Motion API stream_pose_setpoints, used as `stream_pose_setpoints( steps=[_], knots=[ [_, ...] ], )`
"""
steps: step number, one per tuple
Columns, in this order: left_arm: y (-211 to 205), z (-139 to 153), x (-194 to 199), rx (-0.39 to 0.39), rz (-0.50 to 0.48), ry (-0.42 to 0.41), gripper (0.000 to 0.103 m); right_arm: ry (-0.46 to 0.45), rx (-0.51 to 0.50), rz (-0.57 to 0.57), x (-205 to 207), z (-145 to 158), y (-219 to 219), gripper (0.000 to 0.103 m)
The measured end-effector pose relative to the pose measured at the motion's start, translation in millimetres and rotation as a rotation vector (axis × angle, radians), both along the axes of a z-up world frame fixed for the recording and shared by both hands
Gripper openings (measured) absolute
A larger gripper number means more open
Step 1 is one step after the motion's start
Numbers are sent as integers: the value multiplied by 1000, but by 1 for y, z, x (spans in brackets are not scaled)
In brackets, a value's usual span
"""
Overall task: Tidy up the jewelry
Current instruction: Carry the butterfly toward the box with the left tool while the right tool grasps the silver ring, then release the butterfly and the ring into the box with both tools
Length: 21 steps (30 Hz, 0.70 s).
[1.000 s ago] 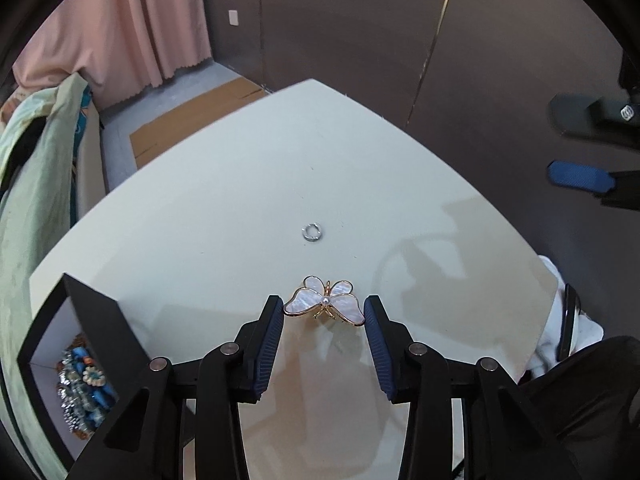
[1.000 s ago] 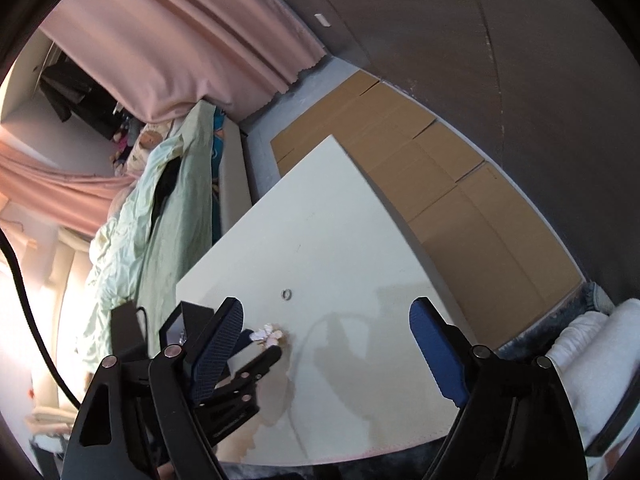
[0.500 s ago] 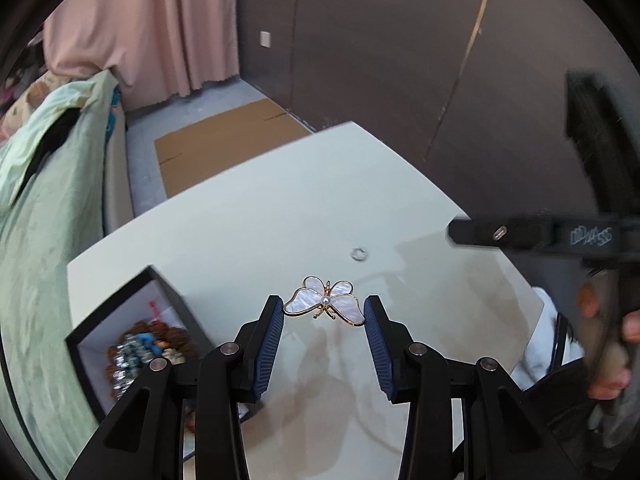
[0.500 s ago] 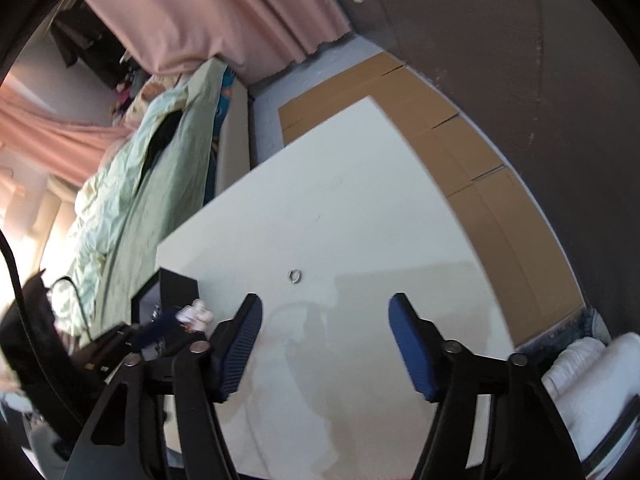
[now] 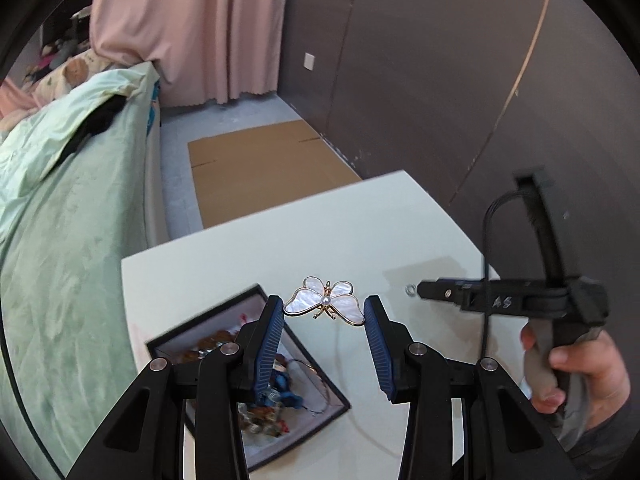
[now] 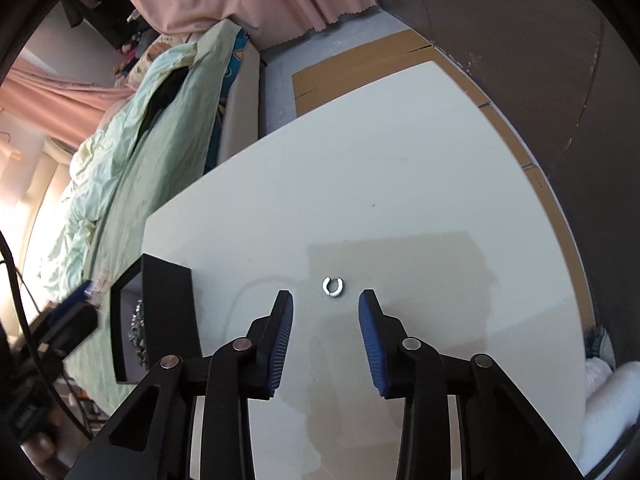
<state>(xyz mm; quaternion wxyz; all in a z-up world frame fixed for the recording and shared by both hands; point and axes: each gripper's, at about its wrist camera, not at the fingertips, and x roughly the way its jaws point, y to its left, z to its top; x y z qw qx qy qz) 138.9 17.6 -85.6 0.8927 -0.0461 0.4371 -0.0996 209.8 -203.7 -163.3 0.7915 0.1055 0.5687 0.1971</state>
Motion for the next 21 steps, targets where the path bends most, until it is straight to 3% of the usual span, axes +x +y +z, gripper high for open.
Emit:
stream_pose_setpoints(
  steps=[6, 9, 13, 16, 21],
  knots=[
    [17, 4, 6, -24, 30, -11, 43, -13, -112, 22, 6, -7, 19, 28],
    [24, 5, 10, -33, 38, -11, 43, -49, -206, 31, 4, -5, 28, 19],
    [32, 4, 12, -39, 49, -3, 43, -83, -289, 54, 1, -3, 37, 15],
    [39, 5, 11, -41, 60, 2, 43, -85, -296, 53, 0, 0, 36, 14],
    [49, 5, 6, -52, 82, 23, 43, -92, -200, 49, -7, 16, 36, 13]
  ],
)
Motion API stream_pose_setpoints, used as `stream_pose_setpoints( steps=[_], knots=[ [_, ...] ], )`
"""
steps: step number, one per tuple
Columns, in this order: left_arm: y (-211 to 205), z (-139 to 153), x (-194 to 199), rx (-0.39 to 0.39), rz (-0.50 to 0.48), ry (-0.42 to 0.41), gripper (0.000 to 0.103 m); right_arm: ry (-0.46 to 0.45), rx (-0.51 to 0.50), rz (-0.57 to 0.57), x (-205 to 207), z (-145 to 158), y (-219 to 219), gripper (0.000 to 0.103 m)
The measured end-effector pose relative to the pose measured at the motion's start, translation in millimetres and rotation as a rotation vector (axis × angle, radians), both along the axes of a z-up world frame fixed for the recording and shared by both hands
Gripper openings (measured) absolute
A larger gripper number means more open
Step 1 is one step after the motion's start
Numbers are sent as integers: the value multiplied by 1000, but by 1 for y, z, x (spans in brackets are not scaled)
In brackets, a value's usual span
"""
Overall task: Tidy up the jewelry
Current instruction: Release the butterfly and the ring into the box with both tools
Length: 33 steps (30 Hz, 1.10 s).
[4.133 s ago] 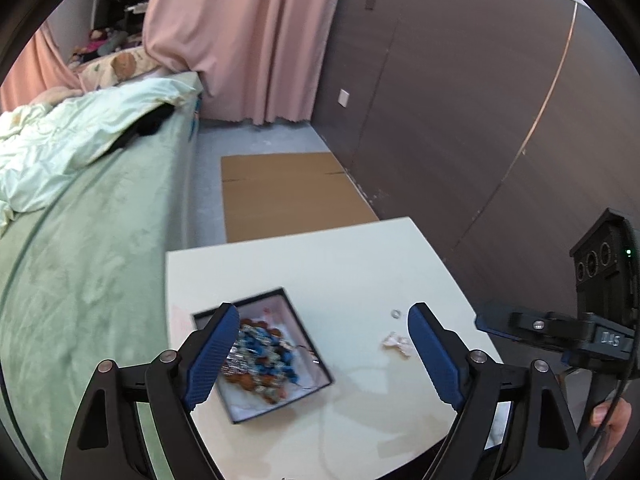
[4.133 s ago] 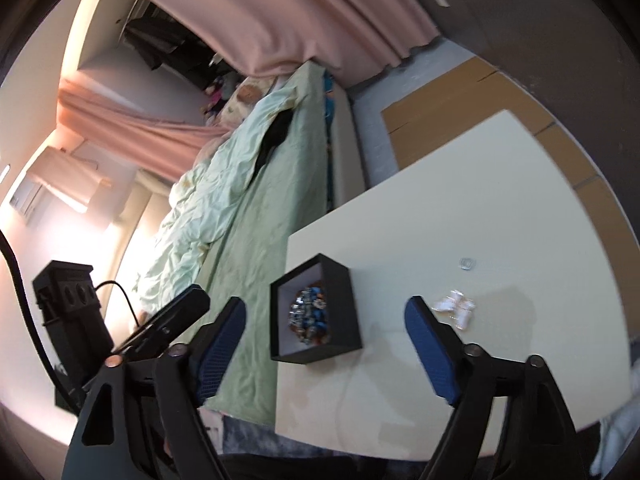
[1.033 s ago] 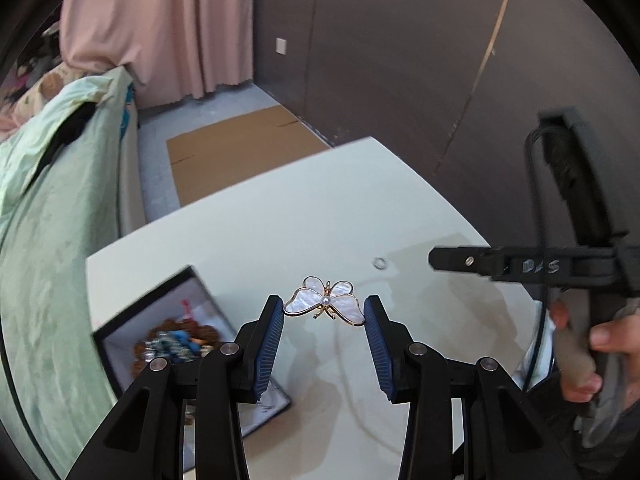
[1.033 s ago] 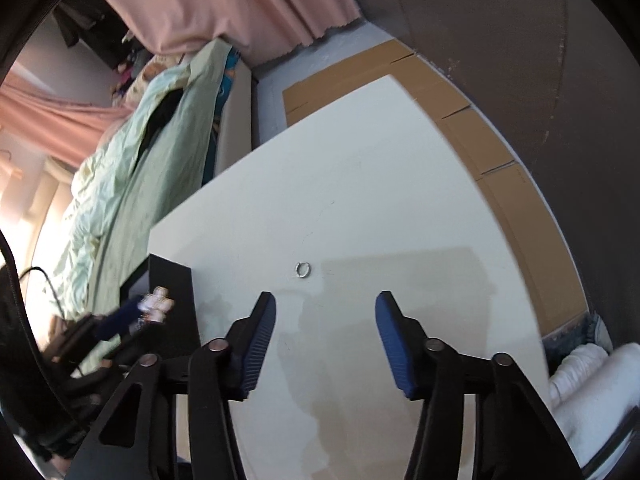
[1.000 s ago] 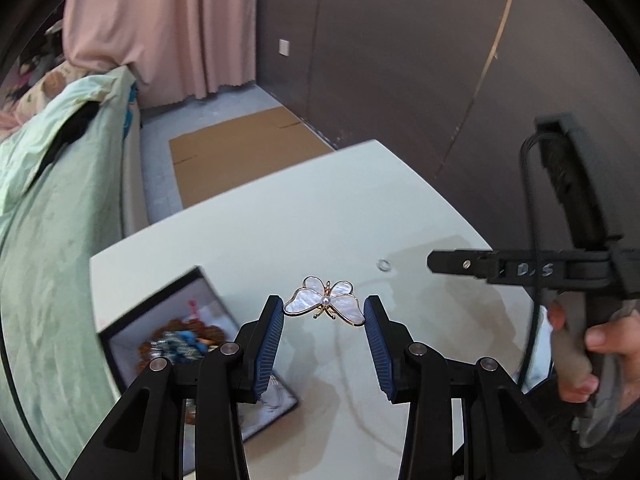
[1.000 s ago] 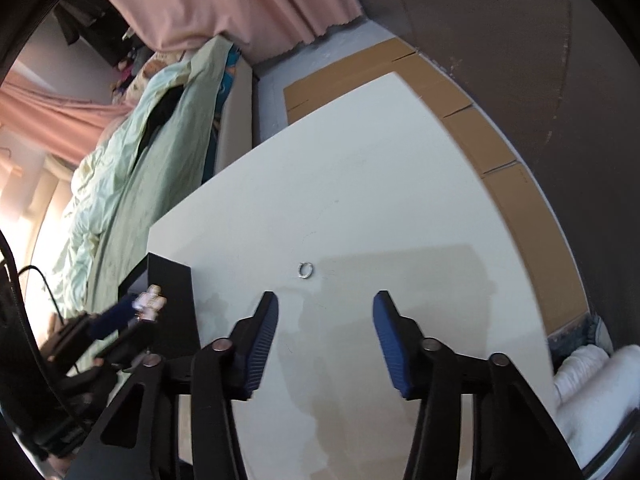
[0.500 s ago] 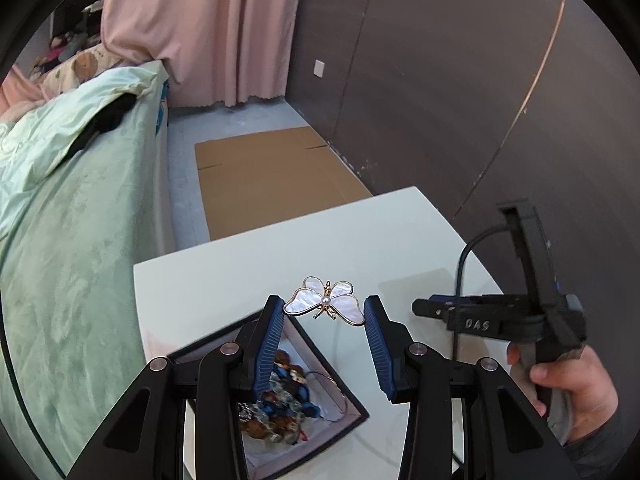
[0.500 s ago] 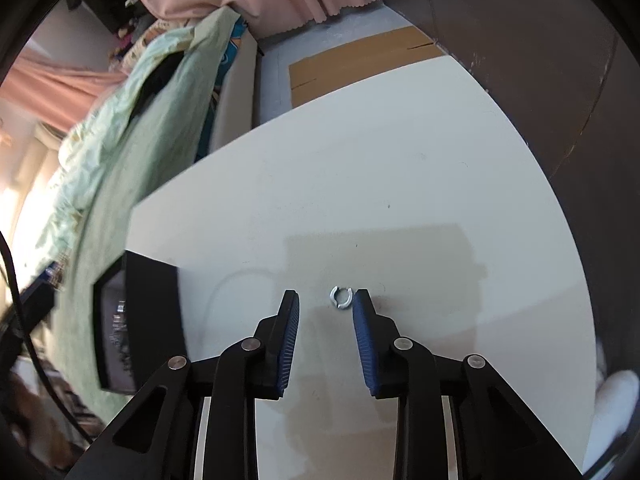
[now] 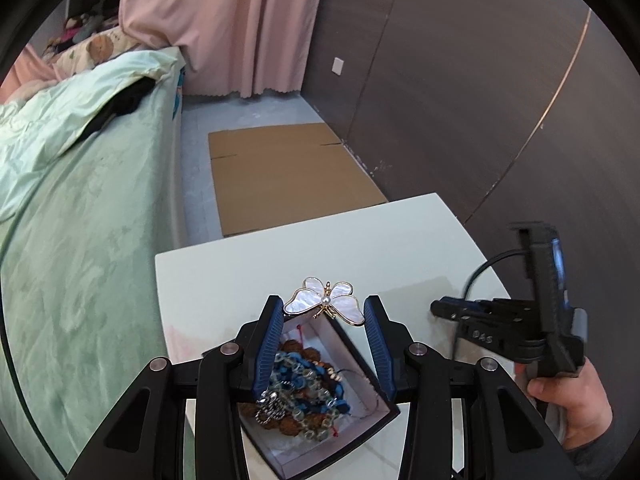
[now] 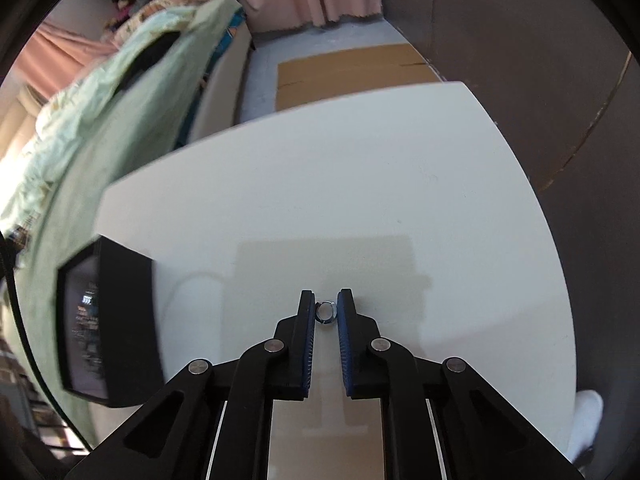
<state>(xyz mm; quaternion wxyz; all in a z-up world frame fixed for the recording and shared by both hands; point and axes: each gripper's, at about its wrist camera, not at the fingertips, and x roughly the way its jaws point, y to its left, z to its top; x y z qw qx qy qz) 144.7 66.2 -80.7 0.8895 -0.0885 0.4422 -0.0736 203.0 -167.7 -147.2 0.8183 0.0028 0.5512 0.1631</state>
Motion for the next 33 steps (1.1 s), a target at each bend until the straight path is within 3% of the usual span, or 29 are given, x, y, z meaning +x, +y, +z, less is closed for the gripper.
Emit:
stream_pose_setpoints(
  steps=[7, 12, 22, 26, 30, 33],
  knots=[
    [6, -5, 0, -79, 1, 49, 45, -25, 106, 31, -18, 22, 2, 13],
    [9, -8, -3, -98, 30, 73, 66, -37, 195, 55, -27, 33, 8, 13],
    [31, 4, -25, -89, 88, 54, 66, -55, 388, 153, -46, 54, 44, 13],
    [41, 13, -37, -88, 112, 30, 69, -72, 399, 192, -53, 58, 65, 13],
    [45, 20, -45, -92, 105, 6, 91, -92, 420, 210, -57, 61, 80, 13],
    [49, 22, -50, -89, 113, 1, 92, -91, 427, 216, -54, 62, 90, 13]
  ],
)
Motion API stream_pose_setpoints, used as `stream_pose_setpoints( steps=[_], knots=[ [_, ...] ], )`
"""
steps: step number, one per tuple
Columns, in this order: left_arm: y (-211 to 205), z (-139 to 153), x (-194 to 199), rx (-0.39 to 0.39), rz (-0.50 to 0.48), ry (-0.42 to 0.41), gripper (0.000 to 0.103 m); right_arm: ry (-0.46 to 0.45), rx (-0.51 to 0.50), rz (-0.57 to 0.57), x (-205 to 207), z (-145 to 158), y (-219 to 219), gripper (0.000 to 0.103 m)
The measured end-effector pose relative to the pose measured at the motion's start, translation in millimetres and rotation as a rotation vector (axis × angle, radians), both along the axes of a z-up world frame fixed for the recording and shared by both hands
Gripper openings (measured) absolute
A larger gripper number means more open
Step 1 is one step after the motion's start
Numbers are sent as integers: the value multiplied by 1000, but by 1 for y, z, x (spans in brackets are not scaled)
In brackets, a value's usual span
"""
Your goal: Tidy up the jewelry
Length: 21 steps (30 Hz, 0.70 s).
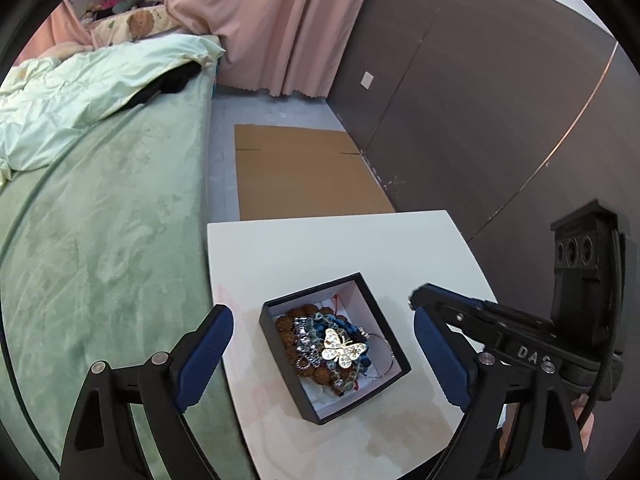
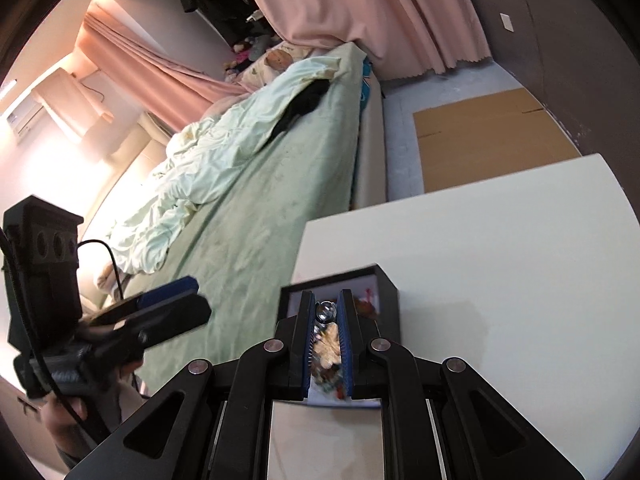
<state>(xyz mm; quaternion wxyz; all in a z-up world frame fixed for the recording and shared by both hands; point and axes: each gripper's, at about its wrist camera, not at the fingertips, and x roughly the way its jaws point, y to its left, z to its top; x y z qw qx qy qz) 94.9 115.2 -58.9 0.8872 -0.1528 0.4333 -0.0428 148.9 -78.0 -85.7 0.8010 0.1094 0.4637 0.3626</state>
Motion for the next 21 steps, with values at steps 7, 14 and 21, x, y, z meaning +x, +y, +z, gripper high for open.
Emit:
stream_pose_setpoints(
  steps=[7, 14, 21],
  knots=[
    [13, 1, -12, -8, 36, -8, 93, -15, -51, 38, 1, 0, 13, 64],
    [15, 5, -26, -7, 61, -27, 93, -22, -83, 32, -4, 7, -1, 64],
    [3, 12, -36, 20, 74, -60, 94, -79, -105, 11, -32, 33, -30, 93]
  ],
)
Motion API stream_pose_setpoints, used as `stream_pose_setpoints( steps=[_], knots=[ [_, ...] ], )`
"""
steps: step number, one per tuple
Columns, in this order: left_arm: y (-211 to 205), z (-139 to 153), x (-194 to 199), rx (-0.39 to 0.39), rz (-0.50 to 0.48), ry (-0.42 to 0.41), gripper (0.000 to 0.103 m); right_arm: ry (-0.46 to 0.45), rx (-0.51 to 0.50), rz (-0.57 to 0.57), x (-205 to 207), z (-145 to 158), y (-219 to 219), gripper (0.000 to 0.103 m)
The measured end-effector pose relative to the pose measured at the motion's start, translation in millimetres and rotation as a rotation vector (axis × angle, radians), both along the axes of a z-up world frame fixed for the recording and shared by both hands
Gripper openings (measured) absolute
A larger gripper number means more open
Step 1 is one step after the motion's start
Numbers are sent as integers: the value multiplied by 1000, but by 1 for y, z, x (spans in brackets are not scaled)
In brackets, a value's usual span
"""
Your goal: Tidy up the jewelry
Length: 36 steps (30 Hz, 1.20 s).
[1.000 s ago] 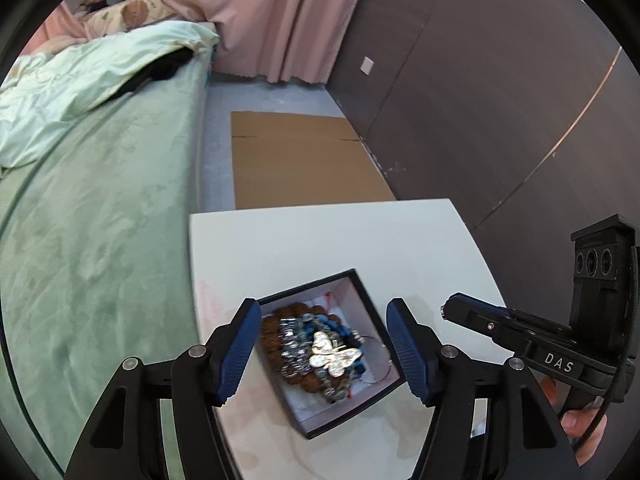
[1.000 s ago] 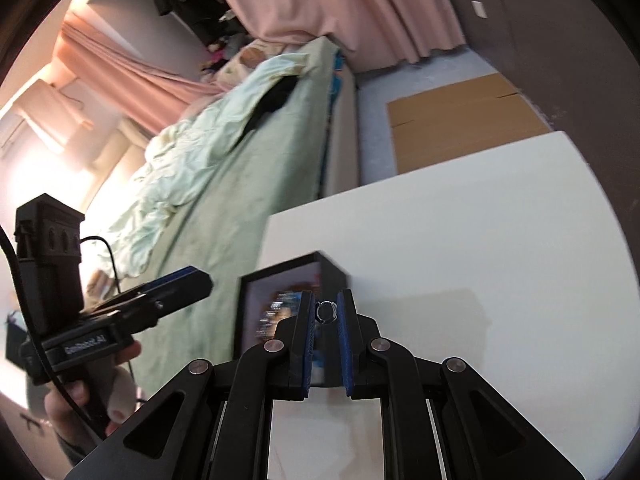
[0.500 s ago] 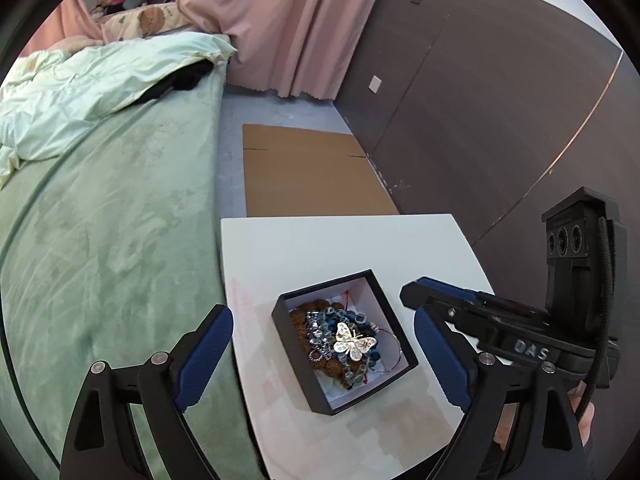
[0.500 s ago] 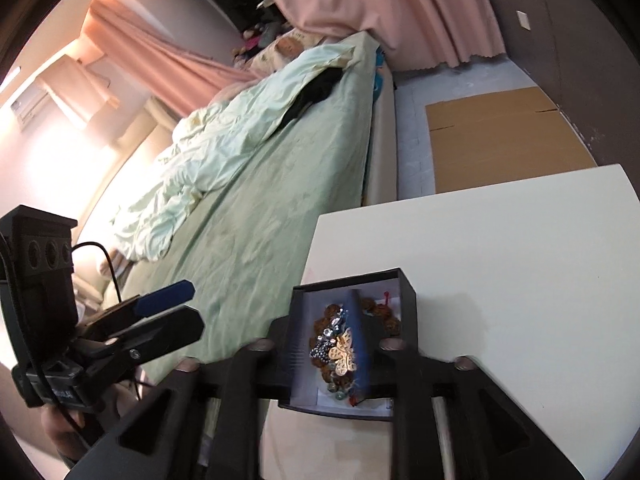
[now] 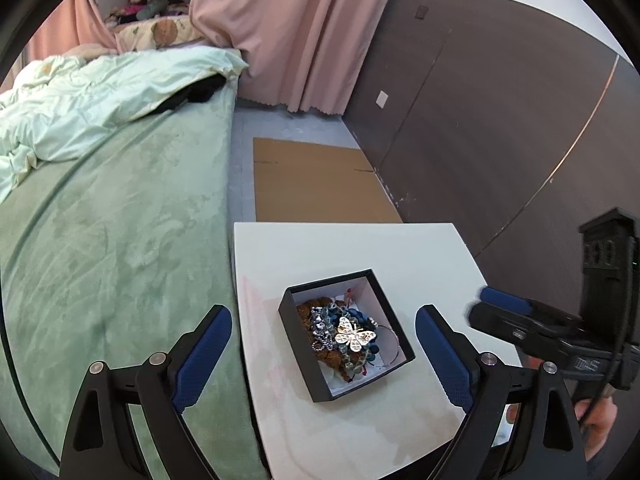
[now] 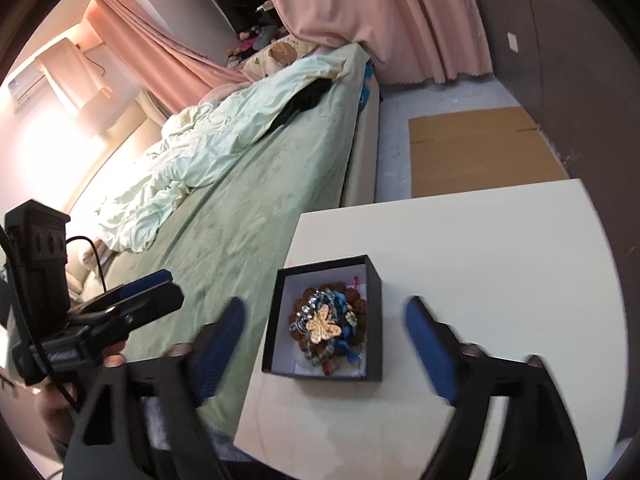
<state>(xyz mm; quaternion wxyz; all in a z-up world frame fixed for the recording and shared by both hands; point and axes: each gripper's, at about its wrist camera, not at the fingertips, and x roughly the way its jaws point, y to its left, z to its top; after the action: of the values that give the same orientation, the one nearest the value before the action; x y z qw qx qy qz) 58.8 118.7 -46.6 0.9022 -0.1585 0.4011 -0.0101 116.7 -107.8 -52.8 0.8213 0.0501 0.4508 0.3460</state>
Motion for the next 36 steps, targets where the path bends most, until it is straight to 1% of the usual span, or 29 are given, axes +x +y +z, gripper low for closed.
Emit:
stream_pose_setpoints(
  steps=[3, 7, 13, 17, 21, 26, 29, 33, 36],
  knots=[
    [-6, 8, -8, -13, 8, -39, 103, -17, 4, -19, -10, 8, -16, 93],
    [-15, 14, -17, -34, 25, -71, 103, -28, -37, -52, -23, 11, -33, 93],
    [-36, 19, -30, 6, 14, -99, 103, -39, -75, -59, -35, 12, -54, 93],
    [-50, 22, -37, 42, -19, -99, 103, -46, -69, -85, -42, 16, -73, 93],
    [-59, 23, -43, 61, -38, -90, 103, -39, -80, -110, -46, 18, -89, 93],
    [-67, 30, -52, 96, -36, -87, 103, -26, -106, -150, -52, 26, -102, 93],
    [-72, 34, -56, 107, -38, -82, 103, -16, -94, -161, -56, 35, -108, 93],
    [-79, 40, -58, 116, -36, -80, 103, -47, -90, -170, -64, 48, -110, 93],
    [-83, 47, -59, 119, -26, -95, 103, -55, -86, -176, -66, 54, -110, 93]
  ],
)
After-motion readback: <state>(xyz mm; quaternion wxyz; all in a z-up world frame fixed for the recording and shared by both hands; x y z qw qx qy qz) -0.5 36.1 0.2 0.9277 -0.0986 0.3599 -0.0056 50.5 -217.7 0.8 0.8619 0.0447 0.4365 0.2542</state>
